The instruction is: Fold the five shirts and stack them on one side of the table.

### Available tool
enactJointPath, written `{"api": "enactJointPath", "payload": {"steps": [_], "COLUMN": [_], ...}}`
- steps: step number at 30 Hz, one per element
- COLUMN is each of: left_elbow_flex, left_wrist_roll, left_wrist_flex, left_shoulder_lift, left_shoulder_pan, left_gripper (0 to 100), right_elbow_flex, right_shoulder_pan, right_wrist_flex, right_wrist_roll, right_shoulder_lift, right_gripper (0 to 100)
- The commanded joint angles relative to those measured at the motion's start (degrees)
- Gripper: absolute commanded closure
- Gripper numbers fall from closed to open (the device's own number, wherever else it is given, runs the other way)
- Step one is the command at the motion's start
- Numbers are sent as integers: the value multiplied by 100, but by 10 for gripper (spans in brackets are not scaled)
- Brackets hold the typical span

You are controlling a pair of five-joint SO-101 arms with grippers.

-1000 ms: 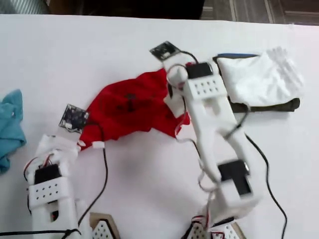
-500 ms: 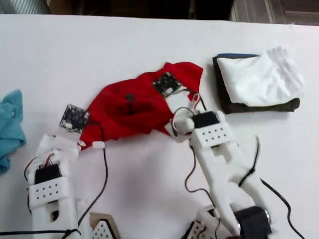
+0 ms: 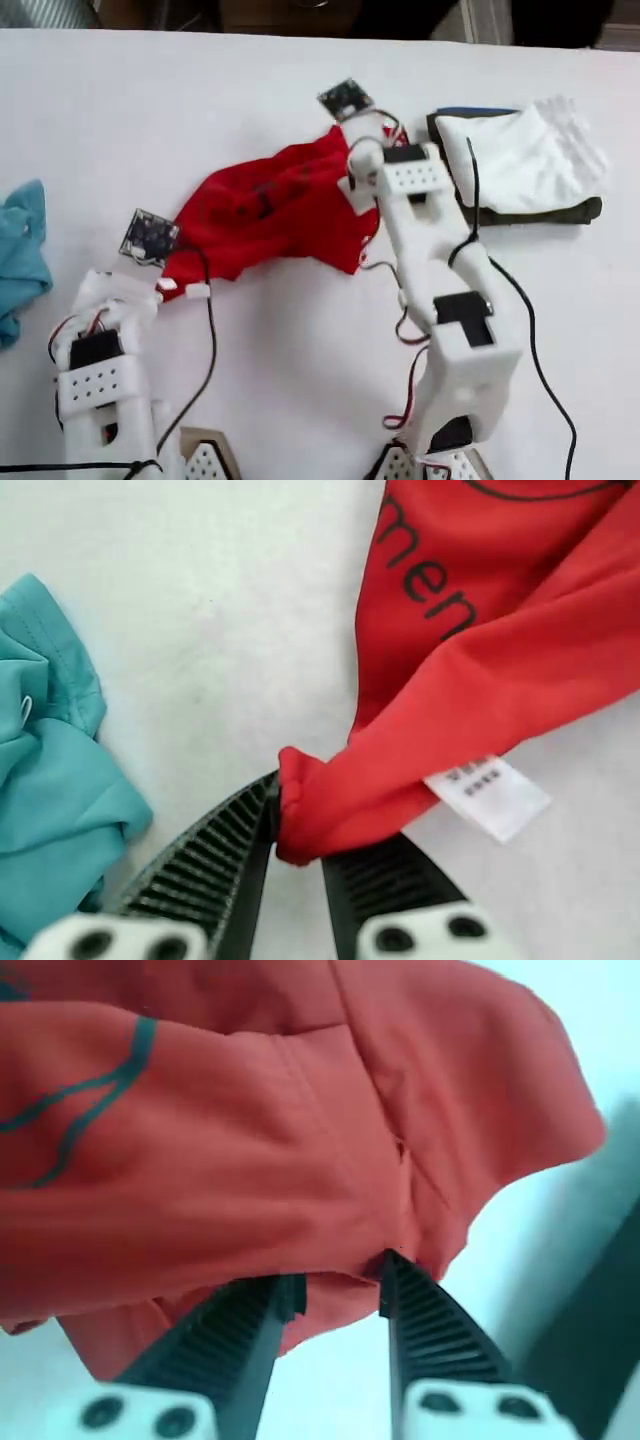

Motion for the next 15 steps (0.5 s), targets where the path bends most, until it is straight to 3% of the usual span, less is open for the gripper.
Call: {"api": "enactJointPath", "payload": {"steps": [1,9,15], "left_elbow_flex": [-57,-57,-57], "left_wrist_roll": [26,18,18], "left_wrist_flex": [-79,-123,-123], "left_shoulder_lift": [-70,-70,-70], "left_shoulder_pan": [62,62,88], "left_gripper": [972,972,972], "right_elbow_flex": [-879,-1116,-844], "right_shoulder_pan": [171,180,-497], "right_wrist_flex": [804,2281,3116], "right_wrist_roll": [-255,-519,185], "right_shoulder_lift": [13,-734,-1182], "right_gripper": [865,865,865]}}
